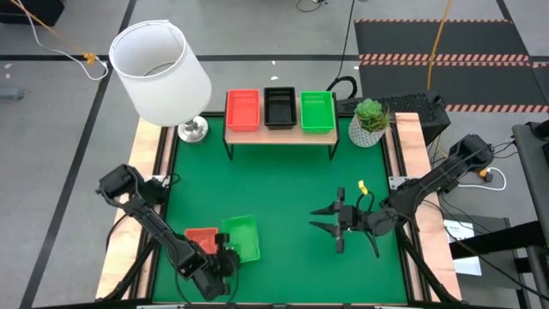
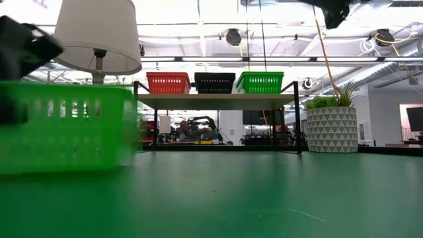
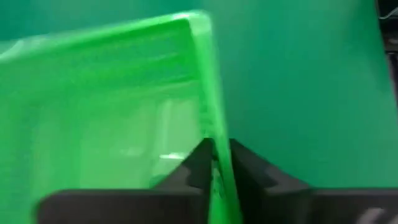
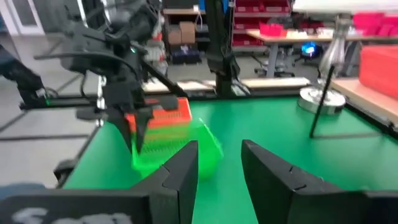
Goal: Stack baskets on shelf by color
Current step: Stack the green basket into the green basket on the shelf
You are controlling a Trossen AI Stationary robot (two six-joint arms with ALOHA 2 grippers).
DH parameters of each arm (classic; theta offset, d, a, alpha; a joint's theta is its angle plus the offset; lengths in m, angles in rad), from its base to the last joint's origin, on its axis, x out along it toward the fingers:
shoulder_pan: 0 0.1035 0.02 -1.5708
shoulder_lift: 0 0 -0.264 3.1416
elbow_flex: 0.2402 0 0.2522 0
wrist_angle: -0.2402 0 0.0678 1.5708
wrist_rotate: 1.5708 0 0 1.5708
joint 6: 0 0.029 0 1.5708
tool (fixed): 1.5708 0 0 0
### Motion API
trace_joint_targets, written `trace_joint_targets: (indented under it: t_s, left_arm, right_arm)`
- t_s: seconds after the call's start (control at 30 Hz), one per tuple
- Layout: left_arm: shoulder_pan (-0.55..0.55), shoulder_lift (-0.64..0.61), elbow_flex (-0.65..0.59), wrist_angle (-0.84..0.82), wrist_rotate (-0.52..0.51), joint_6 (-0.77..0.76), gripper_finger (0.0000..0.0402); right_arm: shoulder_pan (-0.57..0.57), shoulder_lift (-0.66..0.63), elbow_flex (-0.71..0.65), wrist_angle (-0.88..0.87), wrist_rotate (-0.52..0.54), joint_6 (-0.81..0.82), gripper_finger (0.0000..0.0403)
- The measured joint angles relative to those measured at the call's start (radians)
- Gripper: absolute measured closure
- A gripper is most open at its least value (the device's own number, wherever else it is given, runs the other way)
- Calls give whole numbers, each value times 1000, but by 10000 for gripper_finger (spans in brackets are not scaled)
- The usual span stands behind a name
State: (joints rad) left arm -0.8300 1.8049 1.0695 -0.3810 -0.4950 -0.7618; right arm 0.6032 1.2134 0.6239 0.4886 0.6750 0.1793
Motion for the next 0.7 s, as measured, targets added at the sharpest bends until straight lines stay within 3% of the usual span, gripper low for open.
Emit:
trace_joint_targets:
  t_s: [0.07,0.17,0.33,0.7]
  left_arm:
    - [24,-18,0,1,2,64,387]
    - [69,-73,0,-38,10,133,389]
    - [191,-189,0,-85,51,274,395]
    - [457,-304,1,-66,97,534,393]
  right_arm:
    - [-1,26,0,68,0,-30,287]
    - [-7,73,19,137,0,-78,287]
    - [-42,166,131,97,0,-86,287]
    - [-142,351,520,-346,-5,-24,272]
